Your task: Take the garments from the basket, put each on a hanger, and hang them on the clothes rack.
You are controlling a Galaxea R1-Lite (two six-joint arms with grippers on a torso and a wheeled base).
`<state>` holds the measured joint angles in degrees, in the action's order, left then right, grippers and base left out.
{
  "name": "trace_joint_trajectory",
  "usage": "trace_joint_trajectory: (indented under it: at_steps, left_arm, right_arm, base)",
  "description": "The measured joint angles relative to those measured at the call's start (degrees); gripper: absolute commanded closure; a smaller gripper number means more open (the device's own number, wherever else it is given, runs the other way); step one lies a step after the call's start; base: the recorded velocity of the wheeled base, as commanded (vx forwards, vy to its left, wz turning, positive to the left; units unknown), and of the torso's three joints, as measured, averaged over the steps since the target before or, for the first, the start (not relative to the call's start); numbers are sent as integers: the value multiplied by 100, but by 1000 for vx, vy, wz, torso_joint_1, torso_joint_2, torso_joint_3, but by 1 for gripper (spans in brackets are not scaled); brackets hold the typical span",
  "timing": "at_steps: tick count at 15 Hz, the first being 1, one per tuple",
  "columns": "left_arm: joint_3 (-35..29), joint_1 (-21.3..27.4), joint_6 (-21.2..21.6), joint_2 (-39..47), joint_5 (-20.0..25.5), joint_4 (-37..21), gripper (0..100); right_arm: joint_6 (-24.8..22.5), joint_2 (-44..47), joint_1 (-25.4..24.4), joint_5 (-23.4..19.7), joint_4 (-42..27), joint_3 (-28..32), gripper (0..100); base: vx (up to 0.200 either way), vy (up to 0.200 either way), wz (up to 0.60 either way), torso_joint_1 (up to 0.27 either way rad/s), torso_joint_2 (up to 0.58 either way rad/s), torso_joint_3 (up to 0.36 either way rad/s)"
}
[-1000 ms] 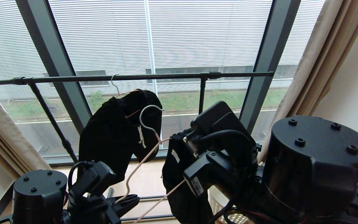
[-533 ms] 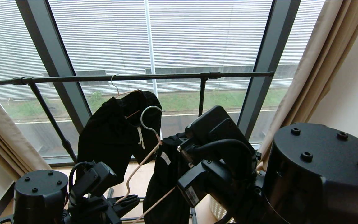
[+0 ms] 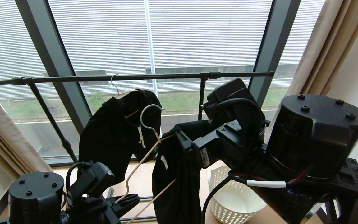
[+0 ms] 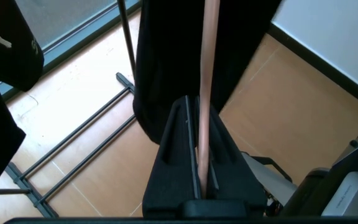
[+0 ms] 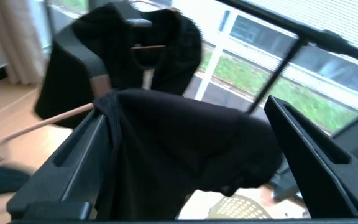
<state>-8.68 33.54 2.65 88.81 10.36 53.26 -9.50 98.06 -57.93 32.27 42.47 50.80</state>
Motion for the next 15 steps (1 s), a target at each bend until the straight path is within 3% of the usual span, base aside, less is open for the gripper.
trace_joint_trajectory:
  at_steps: [9,15]
  left_arm:
    - [34,100,-5,-9,0,16,100]
    - [-50,-146,-16,13,1,22,100]
  right_arm:
    - [20,445,112,-6,37,154,0]
    - [15,417,-12,16,50,22,0]
  base:
    - [0,0,0,0,0,0]
    - [0,0,0,0,0,0]
